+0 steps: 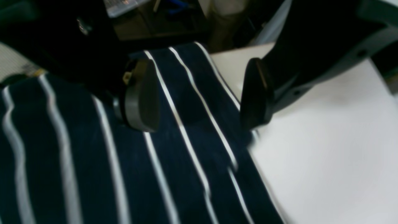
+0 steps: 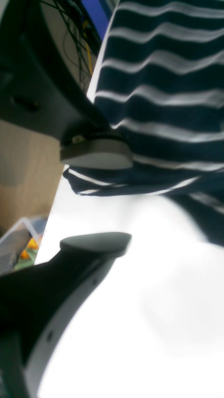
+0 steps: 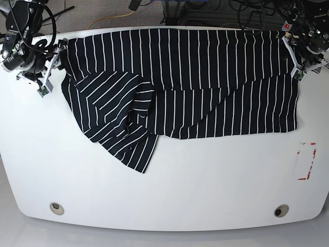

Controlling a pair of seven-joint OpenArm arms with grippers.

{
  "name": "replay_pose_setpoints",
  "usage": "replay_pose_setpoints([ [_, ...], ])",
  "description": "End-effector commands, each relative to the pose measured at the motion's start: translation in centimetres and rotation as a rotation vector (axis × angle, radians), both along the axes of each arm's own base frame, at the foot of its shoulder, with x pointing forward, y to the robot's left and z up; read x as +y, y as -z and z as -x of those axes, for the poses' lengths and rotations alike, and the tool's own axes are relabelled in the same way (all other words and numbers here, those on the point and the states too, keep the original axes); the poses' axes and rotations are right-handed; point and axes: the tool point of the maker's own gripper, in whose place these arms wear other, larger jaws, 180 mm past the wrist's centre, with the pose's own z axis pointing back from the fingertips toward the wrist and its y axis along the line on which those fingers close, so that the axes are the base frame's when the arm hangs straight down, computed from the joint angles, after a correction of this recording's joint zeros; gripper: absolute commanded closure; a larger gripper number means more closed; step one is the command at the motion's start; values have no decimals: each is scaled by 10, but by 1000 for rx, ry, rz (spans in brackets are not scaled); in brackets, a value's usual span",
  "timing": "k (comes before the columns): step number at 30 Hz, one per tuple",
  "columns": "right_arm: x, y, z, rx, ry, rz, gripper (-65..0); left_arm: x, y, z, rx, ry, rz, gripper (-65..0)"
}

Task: Fold the T-shirt properly
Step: 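Grasp the bunched sleeve with the right gripper and pull it toward the collar, then grasp the shirt's hem corners with both grippers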

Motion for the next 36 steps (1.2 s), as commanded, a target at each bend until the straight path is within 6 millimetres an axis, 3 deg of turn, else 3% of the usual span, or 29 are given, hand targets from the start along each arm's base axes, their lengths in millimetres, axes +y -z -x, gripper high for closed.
replay_pose_setpoints([
  [1,3,-14,-12,-53,-12,11,-301,0,-12,-7,-34,20,-21,-375],
  [4,5,-19,-21,-83,-9,4,-338,-1,-15,-10,-47,23,-23,-375],
  [9,21,-39,-63,-211,11,-54,-441,0,-33,-44,-142,17,-24,-375],
  [19,25,-51,-149,-306,92,-241,-444,-10,-65,-109,-320,-16,-31,-374],
  [24,35,-50,-192,-324,54,-251,-444,-10,-69,-143,-361,-84,-37,-374],
  [31,53,-34,-231,-334,38,-275,-444,-13,-77,-178,-402,-116,9,-374],
  [36,65,-19,-248,-333,23,-287,-444,-13,-77,-192,-405,-124,39,-374],
])
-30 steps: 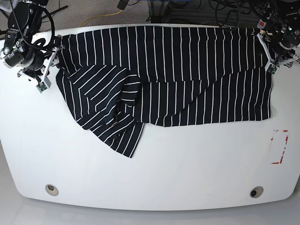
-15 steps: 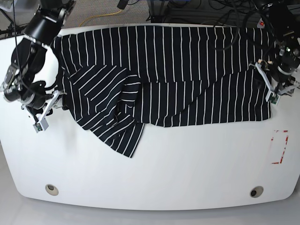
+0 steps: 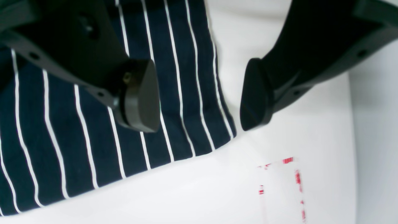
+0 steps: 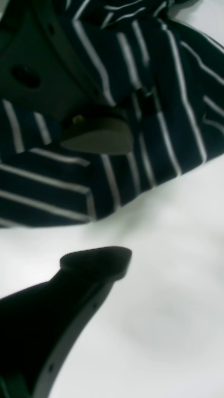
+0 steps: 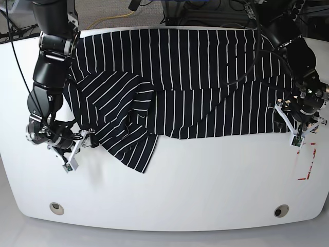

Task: Fold the T-shirt properly
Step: 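Grasp the shirt's hem corners with both grippers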

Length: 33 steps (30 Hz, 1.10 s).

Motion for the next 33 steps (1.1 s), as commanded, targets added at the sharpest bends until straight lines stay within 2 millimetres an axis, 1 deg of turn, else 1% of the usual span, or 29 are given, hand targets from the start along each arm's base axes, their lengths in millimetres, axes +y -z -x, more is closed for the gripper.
replay_pose_setpoints([
  [1,-2,-13,-21,-64,7,-18,-444,4,-13,-12,-45,-1,-1,-374],
  [3,1,-2,-27,-63,15,-52,-444,5,-11,-15,-39,-3,9,-374],
  [6,5,8,-35,-66,35,-109,-444,5,-11,-16,-39,-3,12,-374],
  [12,9,23,-46,-71,60,-160,-444,6,-8,-13,-31,-5,11,-374],
  [14,16,29,-46,-59,50,-170,-444,7,-8,-13,-29,-7,10,-374],
  [16,24,31,-46,-57,38,-178,-444,7,-5,-11,-22,-9,11,-374],
  [18,39,35,-46,-48,18,-189,-444,7,-1,-7,-11,-7,10,-374],
  [21,57,38,-45,-43,-2,-210,-444,11,-3,-7,-10,-6,-5,-374],
  [22,58,39,-44,-39,-4,-211,-444,13,-3,-6,-9,-8,-7,-374],
  [25,72,40,-46,-48,-14,-232,-444,15,-4,-6,-10,-11,-11,-376],
  [28,78,39,-47,-54,-19,-245,-438,24,-10,-6,-11,-16,-34,-379],
  [29,79,39,-47,-54,-20,-246,-423,26,-11,-6,-11,-17,-38,-381],
  [30,79,39,-47,-56,-19,-247,-396,27,-11,-6,-8,-18,-41,-397],
  [33,80,39,-47,-55,-20,-248,-268,27,-5,-6,5,-20,-31,-499],
])
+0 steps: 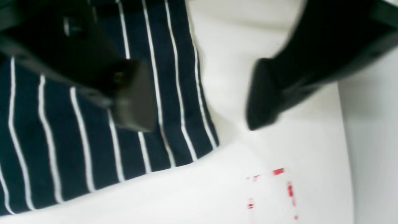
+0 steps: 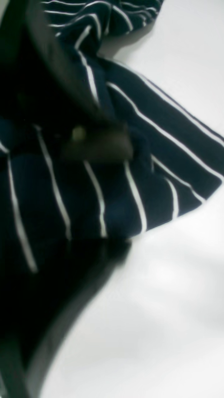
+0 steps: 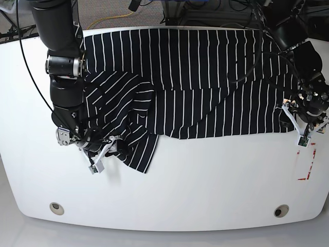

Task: Fold the T-shirt properly
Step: 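Grasp the shirt's hem corners with both grippers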

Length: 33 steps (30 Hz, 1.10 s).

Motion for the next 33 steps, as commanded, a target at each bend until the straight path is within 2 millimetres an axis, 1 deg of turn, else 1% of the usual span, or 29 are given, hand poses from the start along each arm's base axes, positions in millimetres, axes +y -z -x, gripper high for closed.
replay_pose_setpoints([
  [1,-2,-17,-14,-43,1,-6,-211,4,-10,-8,-35,1,-5,-531],
  [2,-2,-17,-14,-43,1,-6,-141,9,-10,-7,-28,-2,-12,-556],
  [3,-2,-17,-14,-43,1,-6,-109,11,-12,-8,-30,-4,-15,-564],
  [4,-2,-18,-14,-44,1,-5,-60,13,-11,-9,-25,-6,-13,-571],
  [5,-2,-18,-14,-44,1,-5,-22,14,-7,-10,-17,-9,-2,-578],
  [6,-2,-18,-14,-46,1,-5,0,14,-3,-12,-6,-12,12,-576],
  [9,-2,-19,-15,-49,0,-4,0,19,2,-17,9,-20,30,-578],
  [12,-2,-19,-15,-49,0,-4,0,21,10,-24,27,-32,70,-578],
  [13,-2,-19,-15,-49,0,-4,0,24,10,-25,27,-42,80,-578],
  [15,-2,-19,-15,-49,0,-4,0,38,13,-26,24,-83,112,-578],
  [17,-2,-19,-15,-47,0,-4,0,40,18,-31,16,-94,155,-578],
  [20,-2,-19,-15,-47,-1,-3,0,47,26,-36,5,-97,188,-575],
  [22,-2,-19,-15,-47,-1,-3,0,48,33,-37,10,-98,212,-575],
  [26,-2,-19,-15,-47,-1,-3,0,50,40,-41,13,-103,247,-575],
  [27,-2,-19,-15,-47,-1,-3,0,49,47,-40,29,-106,264,-575],
  [33,-2,-20,-15,-49,-1,-4,0,39,63,-47,42,-106,338,-568],
])
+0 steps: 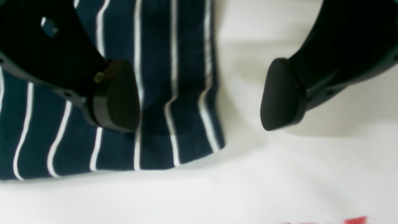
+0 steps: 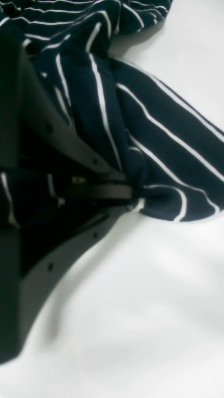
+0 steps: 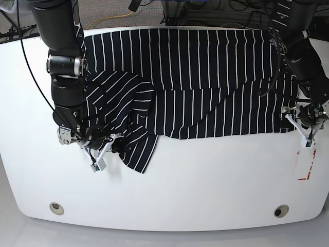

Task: Fold the T-shirt properly
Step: 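Grasp the shirt's hem corners with both grippers, then fold the hem over toward the collar with both grippers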

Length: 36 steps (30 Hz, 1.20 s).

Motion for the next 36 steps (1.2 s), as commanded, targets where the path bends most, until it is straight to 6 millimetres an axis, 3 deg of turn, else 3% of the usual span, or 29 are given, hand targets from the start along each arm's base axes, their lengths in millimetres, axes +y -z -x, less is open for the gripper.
replay_pose_setpoints([
  [1,-4,-24,-19,-67,8,-8,0,4,-14,-14,-66,-6,14,-547],
  [7,-7,-27,-21,-73,11,-4,0,-1,-15,-22,-130,-4,35,-135],
  [10,-10,-31,-24,-83,12,2,0,-2,-16,-24,-136,1,34,-7],
  [14,-10,-56,-38,-151,-4,24,0,-9,-20,-29,-137,33,15,0],
  [19,-25,-84,-45,-186,-33,113,0,-2,-51,-38,-202,48,-61,0],
  [27,-41,-127,-49,-240,-66,243,0,7,-84,-39,-236,49,-148,0],
  [34,-47,-154,-28,-285,-102,391,0,12,-97,-26,-228,48,-220,0],
  [36,-54,-161,-19,-290,-86,424,0,5,-97,-23,-227,55,-229,0],
])
